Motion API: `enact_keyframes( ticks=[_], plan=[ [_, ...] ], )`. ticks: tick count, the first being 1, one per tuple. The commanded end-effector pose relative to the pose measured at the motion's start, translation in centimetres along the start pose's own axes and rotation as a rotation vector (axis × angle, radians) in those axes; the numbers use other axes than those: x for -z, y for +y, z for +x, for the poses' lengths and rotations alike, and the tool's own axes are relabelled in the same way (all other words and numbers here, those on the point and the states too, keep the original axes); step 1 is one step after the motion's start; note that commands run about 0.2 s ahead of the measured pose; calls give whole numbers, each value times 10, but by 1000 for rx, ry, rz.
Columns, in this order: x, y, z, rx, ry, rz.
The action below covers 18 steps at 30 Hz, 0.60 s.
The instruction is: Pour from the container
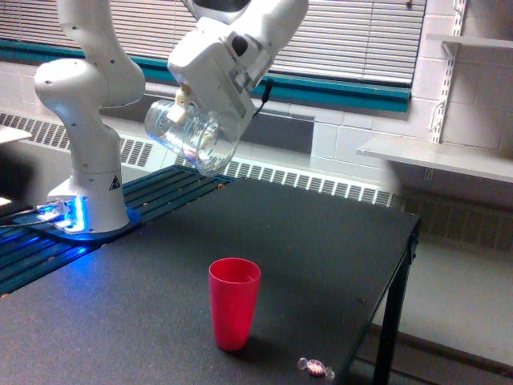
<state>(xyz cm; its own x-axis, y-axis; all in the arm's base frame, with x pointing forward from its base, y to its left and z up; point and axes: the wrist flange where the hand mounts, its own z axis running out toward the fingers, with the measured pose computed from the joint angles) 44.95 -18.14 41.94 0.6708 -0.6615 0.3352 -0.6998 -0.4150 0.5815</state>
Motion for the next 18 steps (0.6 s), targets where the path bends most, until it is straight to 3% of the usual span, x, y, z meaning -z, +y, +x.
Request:
enact_keyframes(
  ticks=[1,13,15,18],
  plan=[
    [1,-3,0,38,7,-6],
    [-1,2,1,47,12,-20],
    [-9,1,3,51,6,-14],
    [-9,-2,2,55,6,-10]
  ],
)
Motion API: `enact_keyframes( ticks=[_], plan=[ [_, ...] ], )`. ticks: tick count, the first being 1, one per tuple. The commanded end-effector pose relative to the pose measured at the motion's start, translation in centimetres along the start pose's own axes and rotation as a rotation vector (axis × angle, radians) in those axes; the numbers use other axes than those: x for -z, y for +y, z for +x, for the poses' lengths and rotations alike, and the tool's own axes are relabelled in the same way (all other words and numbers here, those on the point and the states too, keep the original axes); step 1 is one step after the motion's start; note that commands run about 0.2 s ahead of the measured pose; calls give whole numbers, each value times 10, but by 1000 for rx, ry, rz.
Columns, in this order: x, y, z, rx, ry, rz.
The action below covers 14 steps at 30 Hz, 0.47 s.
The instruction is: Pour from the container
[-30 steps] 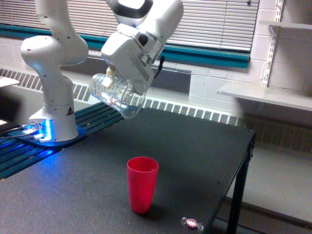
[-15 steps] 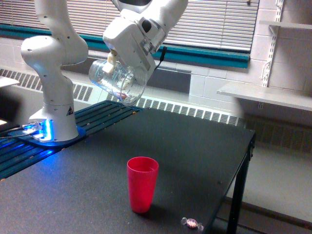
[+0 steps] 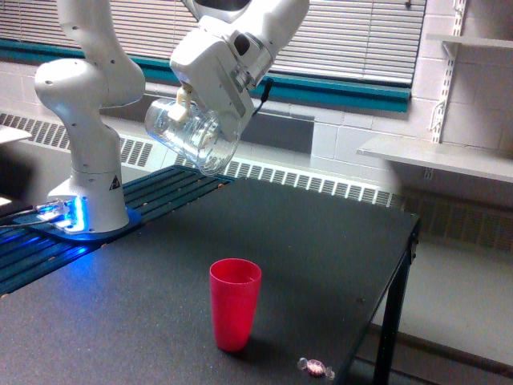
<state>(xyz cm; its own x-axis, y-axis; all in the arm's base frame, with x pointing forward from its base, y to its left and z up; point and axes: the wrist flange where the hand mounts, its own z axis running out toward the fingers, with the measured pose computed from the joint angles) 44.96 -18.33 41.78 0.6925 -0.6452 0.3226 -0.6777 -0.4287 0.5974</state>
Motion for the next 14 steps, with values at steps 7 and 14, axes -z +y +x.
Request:
enact_keyframes(
  ticks=[7,14],
  plan=[
    [-8,3,-1,28,-6,-1],
    [-40,-9,-4,42,-35,56]
  ],
)
